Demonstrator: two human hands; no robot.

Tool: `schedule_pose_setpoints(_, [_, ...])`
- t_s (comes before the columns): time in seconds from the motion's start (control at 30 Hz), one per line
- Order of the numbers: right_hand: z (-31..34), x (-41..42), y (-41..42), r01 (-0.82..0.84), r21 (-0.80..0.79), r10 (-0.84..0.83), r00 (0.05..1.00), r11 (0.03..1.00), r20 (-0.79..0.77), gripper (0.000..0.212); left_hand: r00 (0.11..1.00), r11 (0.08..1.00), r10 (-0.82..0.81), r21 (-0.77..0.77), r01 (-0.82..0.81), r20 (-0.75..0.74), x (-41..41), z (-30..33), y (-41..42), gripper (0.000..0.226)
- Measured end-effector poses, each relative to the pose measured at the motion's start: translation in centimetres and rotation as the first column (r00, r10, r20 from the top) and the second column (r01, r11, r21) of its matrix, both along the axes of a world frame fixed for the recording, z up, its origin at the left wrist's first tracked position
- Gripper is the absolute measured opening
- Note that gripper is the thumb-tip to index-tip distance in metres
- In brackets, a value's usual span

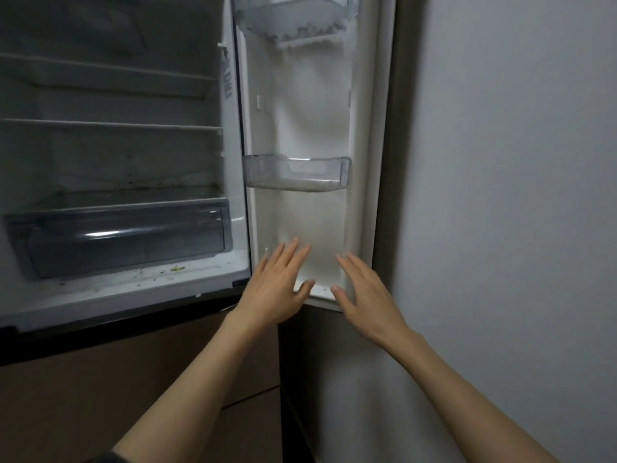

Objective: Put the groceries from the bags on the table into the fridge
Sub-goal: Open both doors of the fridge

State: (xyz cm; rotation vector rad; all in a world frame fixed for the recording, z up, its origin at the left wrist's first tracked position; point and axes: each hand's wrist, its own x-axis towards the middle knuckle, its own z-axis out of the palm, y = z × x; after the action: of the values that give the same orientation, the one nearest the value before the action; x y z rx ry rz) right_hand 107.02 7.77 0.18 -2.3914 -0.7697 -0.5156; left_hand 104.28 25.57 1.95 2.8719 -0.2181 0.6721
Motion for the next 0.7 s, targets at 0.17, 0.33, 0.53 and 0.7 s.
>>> schedule_pose_setpoints(0.17, [1.1, -4.1, 5.6, -0.164, -0.106, 0.167, 0.986, 0.981, 0.025, 0.063, 0.982, 0.986, 0.167, -0.046, -0.163, 0.094, -7.1, -0.7, 5.1, 0.063])
schedule_pose_setpoints(0.33, [0.0, -9.0, 12.6, -0.308, -0.216, 0.316, 0.949, 0.926, -0.001, 0.068, 0.903, 0.909, 0.416, -0.079, -0.41, 0.105, -16.4, -1.4, 11.3, 0.061])
schedule_pose_setpoints(0.53, [-2.4, -18.2, 22.6, -0.557, -0.295, 0.576, 0.817, 0.776, -0.028, 0.069, 0.704, 0.7, 0.71, -0.109, -0.706, 0.0, -30.9, -5.7, 17.0, 0.059])
schedule_pose_setpoints(0.7, [-4.1, -30.2, 29.1, -0.736, -0.318, 0.761, 0.645, 0.597, -0.064, 0.067, 0.494, 0.489, 0.868, -0.09, -0.868, -0.047, -45.5, -7.8, 19.6, 0.077])
